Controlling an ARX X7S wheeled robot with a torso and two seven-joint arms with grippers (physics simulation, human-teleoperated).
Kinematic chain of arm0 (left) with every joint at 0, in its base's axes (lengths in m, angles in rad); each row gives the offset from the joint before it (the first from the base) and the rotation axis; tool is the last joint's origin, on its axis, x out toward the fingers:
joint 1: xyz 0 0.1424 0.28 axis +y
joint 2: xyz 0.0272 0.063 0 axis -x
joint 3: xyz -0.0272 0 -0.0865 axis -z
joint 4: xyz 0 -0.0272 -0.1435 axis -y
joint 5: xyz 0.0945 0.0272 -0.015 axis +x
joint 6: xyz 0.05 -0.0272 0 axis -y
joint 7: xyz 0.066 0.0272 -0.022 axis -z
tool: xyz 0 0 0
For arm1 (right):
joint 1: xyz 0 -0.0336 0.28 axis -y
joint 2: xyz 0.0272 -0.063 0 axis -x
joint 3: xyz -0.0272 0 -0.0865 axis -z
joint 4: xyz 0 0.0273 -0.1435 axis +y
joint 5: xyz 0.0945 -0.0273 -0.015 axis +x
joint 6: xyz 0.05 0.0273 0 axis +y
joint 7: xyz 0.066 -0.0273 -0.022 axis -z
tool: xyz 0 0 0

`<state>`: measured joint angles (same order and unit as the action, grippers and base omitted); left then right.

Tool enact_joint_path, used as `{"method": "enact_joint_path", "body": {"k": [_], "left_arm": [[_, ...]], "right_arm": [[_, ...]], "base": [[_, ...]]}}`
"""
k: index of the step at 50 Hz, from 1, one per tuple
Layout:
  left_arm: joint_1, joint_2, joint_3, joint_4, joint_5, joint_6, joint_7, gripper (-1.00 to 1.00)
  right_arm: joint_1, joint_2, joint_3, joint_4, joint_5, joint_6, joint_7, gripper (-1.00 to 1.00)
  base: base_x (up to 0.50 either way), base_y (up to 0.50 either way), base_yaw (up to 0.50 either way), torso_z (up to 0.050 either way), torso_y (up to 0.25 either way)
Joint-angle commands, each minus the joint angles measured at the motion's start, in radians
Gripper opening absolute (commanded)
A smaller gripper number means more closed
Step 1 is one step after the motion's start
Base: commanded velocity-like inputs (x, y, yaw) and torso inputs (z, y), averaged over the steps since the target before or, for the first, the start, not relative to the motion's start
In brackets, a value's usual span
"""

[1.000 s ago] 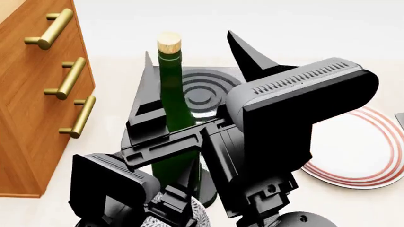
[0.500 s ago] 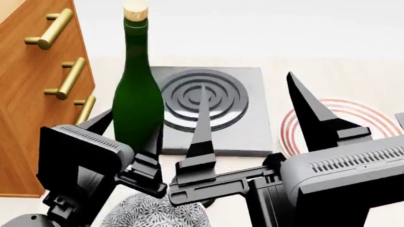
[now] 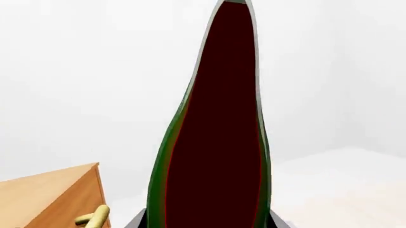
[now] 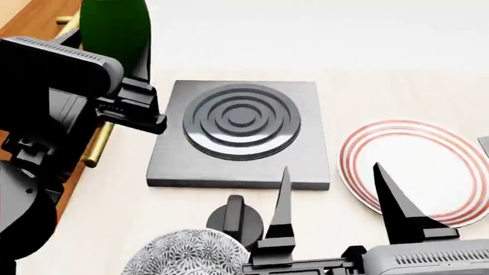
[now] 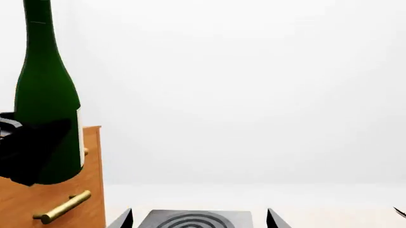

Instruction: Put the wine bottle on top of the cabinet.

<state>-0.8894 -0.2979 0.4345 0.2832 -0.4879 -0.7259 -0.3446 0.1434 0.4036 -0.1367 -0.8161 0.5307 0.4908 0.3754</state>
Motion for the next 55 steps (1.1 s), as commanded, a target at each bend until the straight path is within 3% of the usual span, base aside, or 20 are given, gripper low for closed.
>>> {"method": "enact_joint_path", "body": {"k": [1,11,24,38,55], "left_arm": [[-0.187,-0.003,-0.027,-0.082,-0.014,-0.061,0.001,-1.00],[-0.353,-0.042,-0.011,-0.171,0.016,-0.115,0.036,-1.00],[-0.497,-0.126,-0.089,-0.329,0.031,-0.164,0.044,-1.00],[-0.562,-0.194,-0.132,-0.414,0.042,-0.206,0.039,-1.00],[-0.564,-0.186,-0.165,-0.589,0.045,-0.161,0.049,-1.00]], "right_arm": [[-0.073,0.004,-0.029,0.023,-0.047,-0.048,-0.011,1.00],[-0.092,0.009,-0.019,0.036,-0.039,-0.071,-0.019,1.00],[-0.091,0.013,-0.010,0.043,-0.028,-0.075,-0.015,1.00],[-0.092,0.013,-0.015,0.053,-0.029,-0.083,-0.014,1.00],[-0.093,0.016,-0.018,0.063,-0.029,-0.093,-0.013,1.00]], "base": [[0.00,0.00,0.00,0.000,0.000],[0.00,0.00,0.00,0.000,0.001],[0.00,0.00,0.00,0.000,0.001],[0.00,0.00,0.00,0.001,0.001],[0.00,0.00,0.00,0.000,0.001]]}}
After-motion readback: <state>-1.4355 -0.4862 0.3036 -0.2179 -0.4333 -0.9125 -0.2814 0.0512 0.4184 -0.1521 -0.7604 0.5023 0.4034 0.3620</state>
